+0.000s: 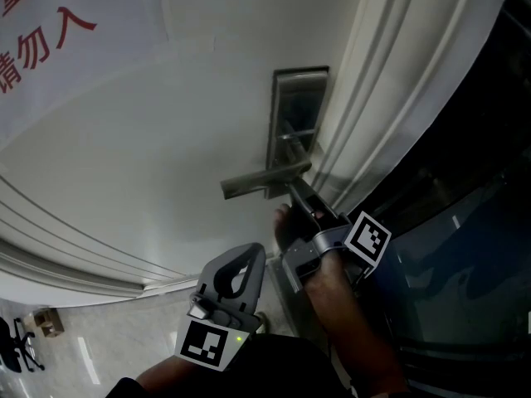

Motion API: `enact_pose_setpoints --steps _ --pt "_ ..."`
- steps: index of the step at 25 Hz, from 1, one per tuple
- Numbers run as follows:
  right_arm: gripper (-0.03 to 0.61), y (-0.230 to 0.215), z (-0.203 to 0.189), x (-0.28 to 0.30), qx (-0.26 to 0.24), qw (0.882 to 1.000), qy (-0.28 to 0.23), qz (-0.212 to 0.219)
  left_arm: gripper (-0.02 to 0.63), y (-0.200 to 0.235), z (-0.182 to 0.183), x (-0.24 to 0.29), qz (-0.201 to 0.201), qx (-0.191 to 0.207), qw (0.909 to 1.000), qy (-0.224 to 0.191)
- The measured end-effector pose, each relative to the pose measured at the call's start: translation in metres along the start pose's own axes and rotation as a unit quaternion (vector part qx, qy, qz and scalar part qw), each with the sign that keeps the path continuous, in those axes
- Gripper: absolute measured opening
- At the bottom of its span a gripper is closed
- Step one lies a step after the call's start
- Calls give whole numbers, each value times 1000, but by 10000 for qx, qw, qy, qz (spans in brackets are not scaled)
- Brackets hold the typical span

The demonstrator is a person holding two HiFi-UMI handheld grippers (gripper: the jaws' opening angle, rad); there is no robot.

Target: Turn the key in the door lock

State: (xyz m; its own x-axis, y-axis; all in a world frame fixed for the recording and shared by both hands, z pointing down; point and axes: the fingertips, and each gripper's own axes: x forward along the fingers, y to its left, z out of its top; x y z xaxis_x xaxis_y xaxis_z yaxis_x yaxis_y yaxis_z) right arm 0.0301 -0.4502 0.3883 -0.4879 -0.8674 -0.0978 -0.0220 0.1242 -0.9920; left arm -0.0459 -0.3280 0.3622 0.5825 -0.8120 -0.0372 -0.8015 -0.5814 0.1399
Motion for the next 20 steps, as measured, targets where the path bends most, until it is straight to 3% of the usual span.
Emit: enact_pose_setpoints --steps 11,20 --pt "20 1 0 1 -477 9985 228 168 8 -12 4 -1 -45 16 10000 -74" --pt "20 4 -5 -23 -800 9962 348 40 8 -31 6 -2 -112 -2 9999 -34"
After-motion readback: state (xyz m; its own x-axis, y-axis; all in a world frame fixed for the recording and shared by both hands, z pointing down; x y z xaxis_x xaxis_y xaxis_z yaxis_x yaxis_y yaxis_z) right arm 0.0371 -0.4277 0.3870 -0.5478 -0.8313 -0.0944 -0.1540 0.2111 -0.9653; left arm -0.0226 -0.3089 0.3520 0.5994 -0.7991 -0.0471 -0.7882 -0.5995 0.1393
